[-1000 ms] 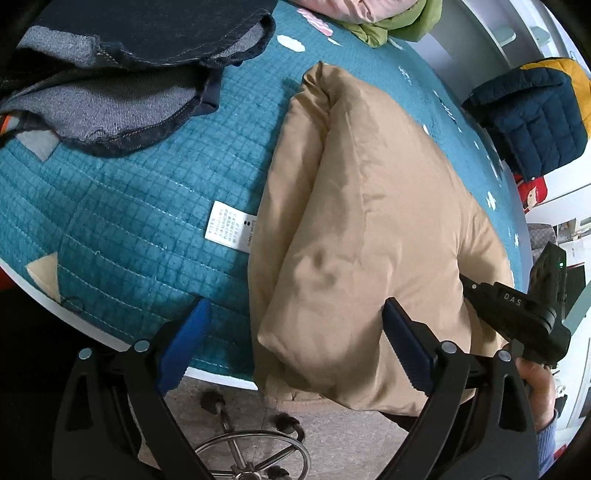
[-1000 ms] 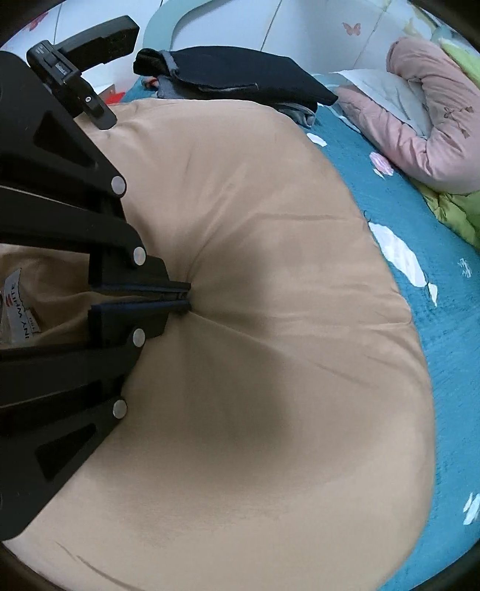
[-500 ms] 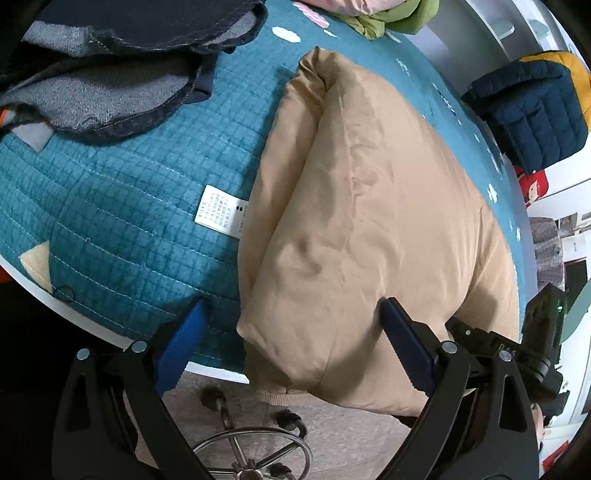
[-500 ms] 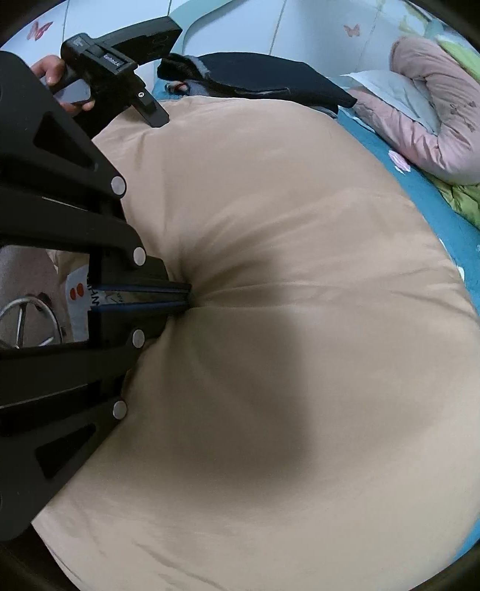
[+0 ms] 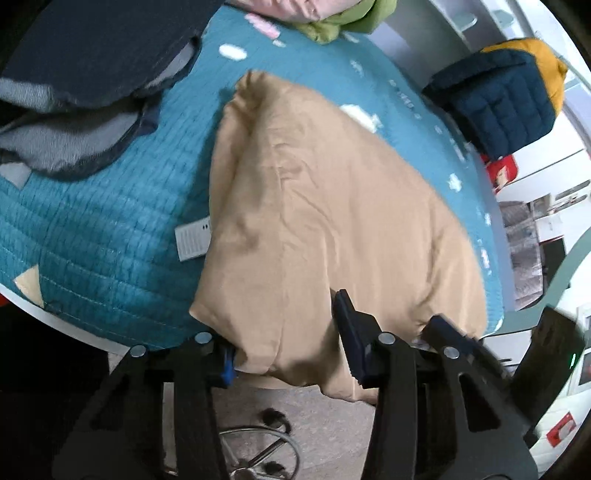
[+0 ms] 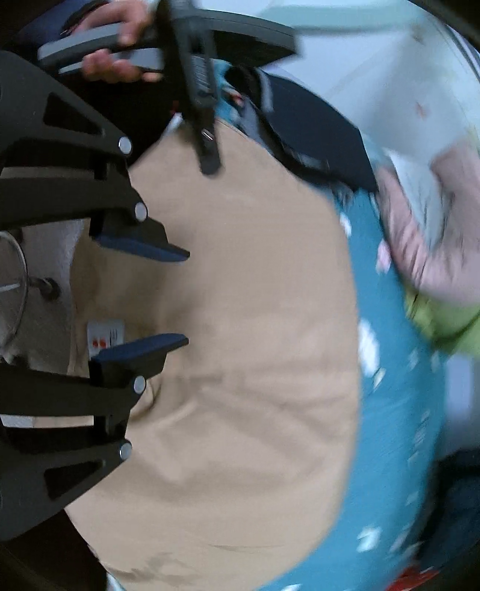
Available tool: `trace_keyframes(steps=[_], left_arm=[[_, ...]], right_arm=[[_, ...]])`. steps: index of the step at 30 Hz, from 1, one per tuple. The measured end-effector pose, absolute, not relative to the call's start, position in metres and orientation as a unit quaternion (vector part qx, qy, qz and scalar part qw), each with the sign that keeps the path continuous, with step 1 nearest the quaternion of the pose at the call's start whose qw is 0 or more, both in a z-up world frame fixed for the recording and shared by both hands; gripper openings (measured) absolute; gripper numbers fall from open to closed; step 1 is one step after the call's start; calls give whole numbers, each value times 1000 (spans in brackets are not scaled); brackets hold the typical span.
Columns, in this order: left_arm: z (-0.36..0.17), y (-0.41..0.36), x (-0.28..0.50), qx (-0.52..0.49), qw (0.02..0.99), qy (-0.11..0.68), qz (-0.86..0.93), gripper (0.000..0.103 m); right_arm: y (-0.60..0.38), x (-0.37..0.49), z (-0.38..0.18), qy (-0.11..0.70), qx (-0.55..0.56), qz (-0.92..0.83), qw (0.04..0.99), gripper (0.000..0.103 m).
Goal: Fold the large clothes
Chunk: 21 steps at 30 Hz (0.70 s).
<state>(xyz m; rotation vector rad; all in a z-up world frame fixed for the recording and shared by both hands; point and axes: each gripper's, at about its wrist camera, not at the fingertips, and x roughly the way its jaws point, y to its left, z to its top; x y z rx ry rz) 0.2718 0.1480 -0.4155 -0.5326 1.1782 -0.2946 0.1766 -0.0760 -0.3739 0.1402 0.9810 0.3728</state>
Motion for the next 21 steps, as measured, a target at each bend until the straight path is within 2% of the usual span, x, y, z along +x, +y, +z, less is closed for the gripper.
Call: trace_keyframes(steps=[4,11,21], left_arm=[[-395,149,273,-277,788,526,-162,38],[-378,138,281,-274,783,525,-190,36],[-367,135,294,-273,771,531,-221,36]], right_arm=[[-50,159,-368,435,19,219,874,57],[-22,162,-372,422,-16,241,874,63],[9,177,-378,400,-29,232,886,66]])
